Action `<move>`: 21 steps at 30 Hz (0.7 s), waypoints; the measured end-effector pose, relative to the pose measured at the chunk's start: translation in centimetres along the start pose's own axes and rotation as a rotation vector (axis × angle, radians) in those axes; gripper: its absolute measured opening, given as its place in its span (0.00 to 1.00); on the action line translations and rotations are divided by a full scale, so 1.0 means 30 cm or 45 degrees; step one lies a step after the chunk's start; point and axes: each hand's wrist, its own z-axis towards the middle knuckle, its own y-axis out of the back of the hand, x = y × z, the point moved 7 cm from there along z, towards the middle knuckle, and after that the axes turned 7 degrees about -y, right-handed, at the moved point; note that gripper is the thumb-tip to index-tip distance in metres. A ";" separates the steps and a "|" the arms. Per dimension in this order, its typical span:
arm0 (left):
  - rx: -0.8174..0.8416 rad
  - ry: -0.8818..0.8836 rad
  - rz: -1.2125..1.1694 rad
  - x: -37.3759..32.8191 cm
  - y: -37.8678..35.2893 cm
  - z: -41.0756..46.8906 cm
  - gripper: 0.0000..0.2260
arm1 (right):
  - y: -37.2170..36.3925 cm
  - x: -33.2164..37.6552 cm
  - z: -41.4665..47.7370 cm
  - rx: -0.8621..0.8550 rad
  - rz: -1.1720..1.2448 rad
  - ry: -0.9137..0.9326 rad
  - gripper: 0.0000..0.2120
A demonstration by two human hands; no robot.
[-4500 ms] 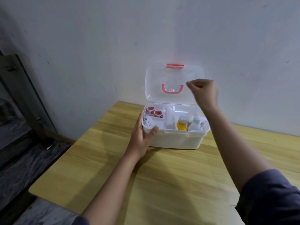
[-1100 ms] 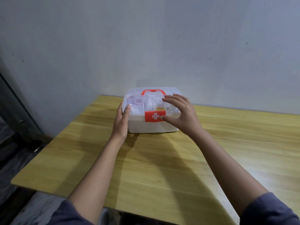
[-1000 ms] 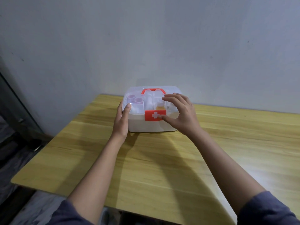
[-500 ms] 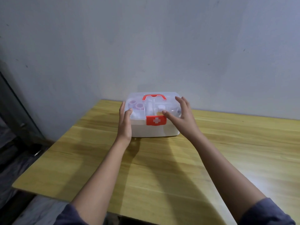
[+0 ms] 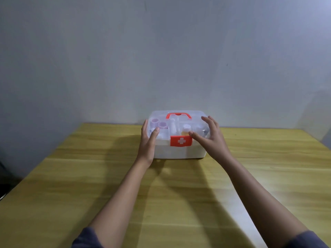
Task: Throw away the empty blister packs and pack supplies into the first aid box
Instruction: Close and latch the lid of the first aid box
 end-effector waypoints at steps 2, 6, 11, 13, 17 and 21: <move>0.023 0.015 -0.011 0.010 -0.035 0.019 0.25 | 0.028 -0.021 0.020 -0.016 0.003 -0.009 0.32; 0.069 0.042 0.020 0.028 -0.087 0.074 0.26 | 0.054 -0.048 0.072 -0.048 0.031 -0.014 0.32; 0.074 0.088 0.062 0.058 -0.119 0.142 0.26 | 0.054 -0.075 0.146 -0.054 0.059 -0.032 0.33; 0.083 0.093 0.074 0.063 -0.129 0.164 0.26 | 0.051 -0.083 0.170 -0.052 0.050 -0.030 0.33; 0.128 0.103 0.058 0.071 -0.149 0.205 0.26 | 0.050 -0.092 0.214 -0.042 0.034 -0.026 0.34; 0.157 0.144 0.043 0.094 -0.137 0.224 0.27 | 0.036 -0.096 0.225 -0.042 0.000 -0.012 0.35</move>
